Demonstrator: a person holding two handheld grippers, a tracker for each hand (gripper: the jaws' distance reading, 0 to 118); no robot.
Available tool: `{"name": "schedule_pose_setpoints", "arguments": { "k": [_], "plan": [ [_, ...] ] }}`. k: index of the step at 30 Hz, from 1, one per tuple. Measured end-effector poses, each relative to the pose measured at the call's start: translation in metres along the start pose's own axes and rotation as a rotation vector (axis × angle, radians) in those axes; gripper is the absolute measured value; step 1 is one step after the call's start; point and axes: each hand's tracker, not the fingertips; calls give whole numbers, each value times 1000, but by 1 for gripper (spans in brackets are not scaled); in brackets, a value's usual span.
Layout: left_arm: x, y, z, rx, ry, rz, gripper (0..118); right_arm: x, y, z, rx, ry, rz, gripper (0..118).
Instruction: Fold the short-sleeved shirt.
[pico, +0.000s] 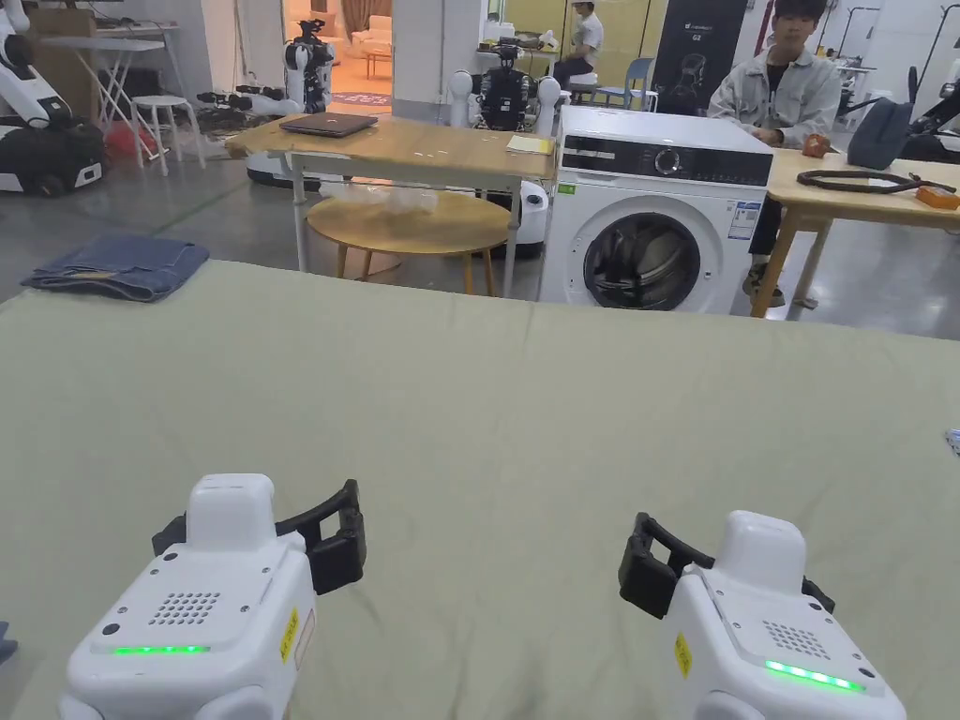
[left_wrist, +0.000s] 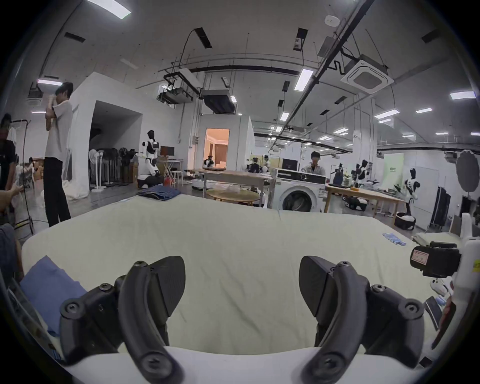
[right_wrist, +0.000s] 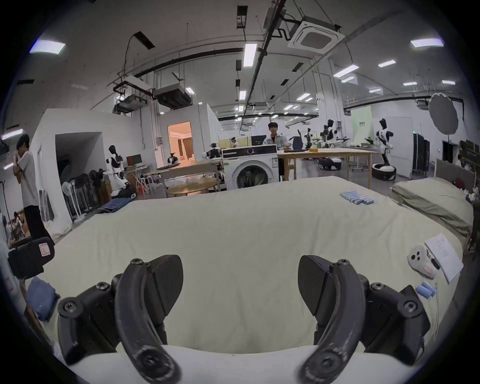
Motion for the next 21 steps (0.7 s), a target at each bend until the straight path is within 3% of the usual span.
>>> {"name": "schedule_pose_setpoints", "arguments": {
  "k": [8, 15, 21],
  "plan": [
    [-1, 2, -3, 42, 39, -40, 92, 11, 9, -8, -31, -33, -69, 93],
    [3, 2, -2, 60, 43, -49, 92, 7, 6, -9, -40, -31, -27, 93],
    [5, 0, -4, 50, 47, -77, 92, 6, 5, -11, -52, -47, -41, 94]
  ]
}}
